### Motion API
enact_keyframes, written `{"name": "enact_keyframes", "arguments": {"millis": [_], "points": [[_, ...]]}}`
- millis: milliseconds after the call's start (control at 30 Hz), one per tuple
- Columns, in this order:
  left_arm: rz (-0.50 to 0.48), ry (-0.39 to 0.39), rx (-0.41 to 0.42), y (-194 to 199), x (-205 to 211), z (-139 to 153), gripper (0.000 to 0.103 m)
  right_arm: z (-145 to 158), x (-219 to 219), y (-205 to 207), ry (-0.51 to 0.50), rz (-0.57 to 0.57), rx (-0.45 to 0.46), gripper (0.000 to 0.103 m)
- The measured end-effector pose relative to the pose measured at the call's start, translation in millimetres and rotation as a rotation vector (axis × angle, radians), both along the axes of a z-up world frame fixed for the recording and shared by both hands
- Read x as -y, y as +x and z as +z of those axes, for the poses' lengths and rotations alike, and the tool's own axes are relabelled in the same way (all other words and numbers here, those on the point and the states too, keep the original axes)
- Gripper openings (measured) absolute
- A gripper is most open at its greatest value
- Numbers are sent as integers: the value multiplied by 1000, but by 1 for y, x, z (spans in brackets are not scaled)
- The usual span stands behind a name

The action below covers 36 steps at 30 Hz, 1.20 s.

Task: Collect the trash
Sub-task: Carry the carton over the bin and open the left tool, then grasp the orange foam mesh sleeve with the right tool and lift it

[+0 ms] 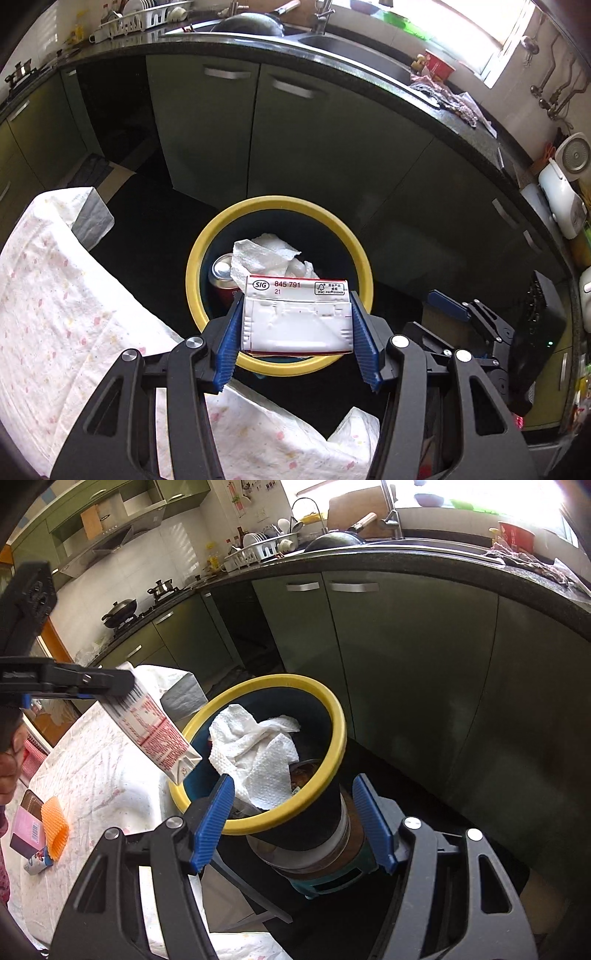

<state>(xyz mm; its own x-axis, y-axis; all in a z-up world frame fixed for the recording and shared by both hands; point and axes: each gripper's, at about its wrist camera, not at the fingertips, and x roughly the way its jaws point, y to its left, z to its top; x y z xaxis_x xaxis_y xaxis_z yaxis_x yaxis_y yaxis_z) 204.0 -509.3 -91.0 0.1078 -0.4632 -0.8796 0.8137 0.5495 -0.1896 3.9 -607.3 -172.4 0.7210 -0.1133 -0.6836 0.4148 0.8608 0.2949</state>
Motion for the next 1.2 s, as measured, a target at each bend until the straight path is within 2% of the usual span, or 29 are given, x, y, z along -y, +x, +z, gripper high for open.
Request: {"name": "enact_keyframes", "arguments": {"millis": [67, 100, 167, 233, 333, 433, 500, 633, 800, 1033, 1200], "points": [[18, 35, 13, 5, 7, -10, 56, -2, 2, 1, 7, -2, 0, 64], [28, 50, 17, 9, 7, -14, 70, -3, 2, 1, 10, -2, 1, 64], [50, 57, 36, 15, 10, -20, 83, -3, 2, 1, 13, -1, 1, 64], [65, 48, 49, 18, 4, -19, 82, -2, 1, 1, 13, 2, 2, 64], [74, -19, 51, 13, -12, -5, 82, -1, -3, 1, 10, 8, 3, 64], [91, -96, 111, -3, -41, 24, 82, 0, -4, 1, 6, 13, 2, 64], [102, -147, 117, -11, -67, 43, 82, 0, -7, 3, 5, 20, -2, 64], [163, -233, 148, -19, -133, 76, 88, 0, -18, 11, -3, 51, -19, 64], [337, -267, 237, -20, -243, 97, 93, 5, -47, 30, -26, 144, -36, 64], [652, -248, 322, -9, -397, 84, 94, 19, -134, 75, -91, 399, -56, 64], [824, -188, 401, -12, -475, 58, 97, 32, -213, 103, -96, 634, -56, 64]]}}
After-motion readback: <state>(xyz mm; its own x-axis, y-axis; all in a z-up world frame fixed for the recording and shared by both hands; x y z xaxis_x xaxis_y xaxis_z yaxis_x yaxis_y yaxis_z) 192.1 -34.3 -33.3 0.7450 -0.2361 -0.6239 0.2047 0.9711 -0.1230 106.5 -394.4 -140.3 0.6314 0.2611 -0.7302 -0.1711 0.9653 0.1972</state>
